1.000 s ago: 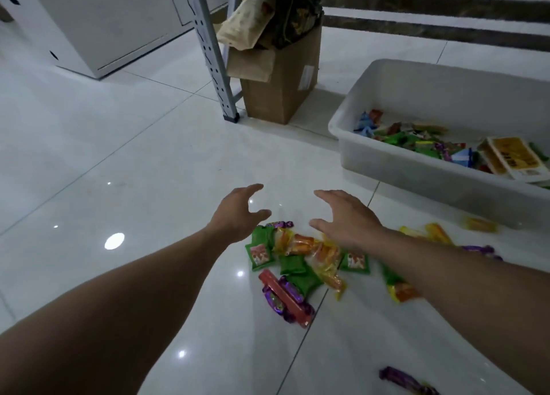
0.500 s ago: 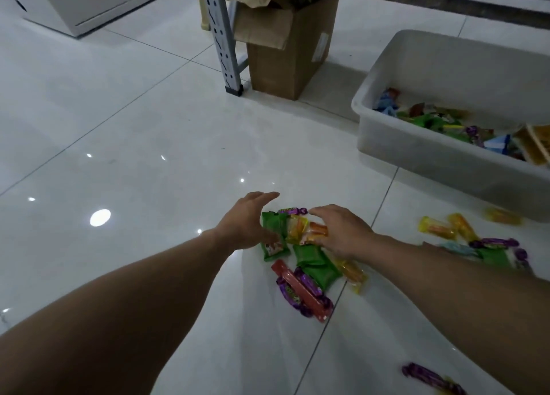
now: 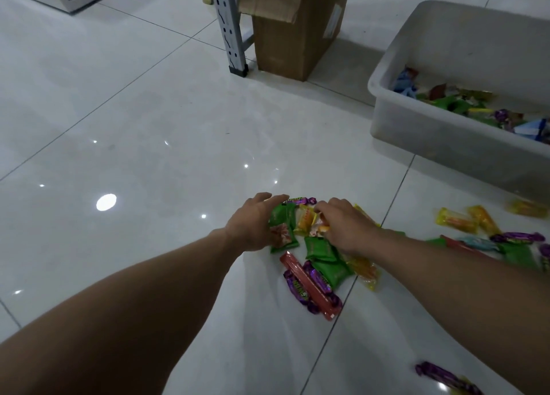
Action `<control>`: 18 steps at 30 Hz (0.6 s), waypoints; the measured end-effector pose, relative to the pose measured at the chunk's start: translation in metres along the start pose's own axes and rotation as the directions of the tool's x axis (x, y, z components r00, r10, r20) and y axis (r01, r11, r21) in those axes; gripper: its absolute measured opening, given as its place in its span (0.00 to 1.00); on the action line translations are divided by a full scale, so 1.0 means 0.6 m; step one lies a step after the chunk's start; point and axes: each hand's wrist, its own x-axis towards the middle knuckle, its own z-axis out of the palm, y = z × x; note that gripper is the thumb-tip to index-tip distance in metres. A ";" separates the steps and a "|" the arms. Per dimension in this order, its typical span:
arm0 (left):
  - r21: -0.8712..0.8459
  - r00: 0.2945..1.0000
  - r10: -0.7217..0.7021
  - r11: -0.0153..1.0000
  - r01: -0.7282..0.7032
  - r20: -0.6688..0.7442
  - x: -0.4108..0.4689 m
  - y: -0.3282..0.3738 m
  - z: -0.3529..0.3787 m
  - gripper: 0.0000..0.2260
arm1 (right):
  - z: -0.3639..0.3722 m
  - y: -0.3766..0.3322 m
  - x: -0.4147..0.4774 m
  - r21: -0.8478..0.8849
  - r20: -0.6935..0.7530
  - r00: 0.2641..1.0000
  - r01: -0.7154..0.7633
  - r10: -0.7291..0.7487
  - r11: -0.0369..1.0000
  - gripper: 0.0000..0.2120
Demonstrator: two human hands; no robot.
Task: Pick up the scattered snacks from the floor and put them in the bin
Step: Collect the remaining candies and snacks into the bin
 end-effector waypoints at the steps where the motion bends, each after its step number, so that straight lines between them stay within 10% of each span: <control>1: 0.003 1.000 0.007 1.000 -0.007 -0.001 0.001 0.001 0.002 0.43 | 0.000 0.001 0.000 0.005 -0.004 1.000 0.000 0.000 1.000 0.27; 18: -0.081 0.998 -0.027 0.996 0.023 -0.051 0.003 0.027 0.014 0.38 | -0.022 0.016 -0.027 0.273 -0.168 0.983 -0.021 0.069 0.962 0.21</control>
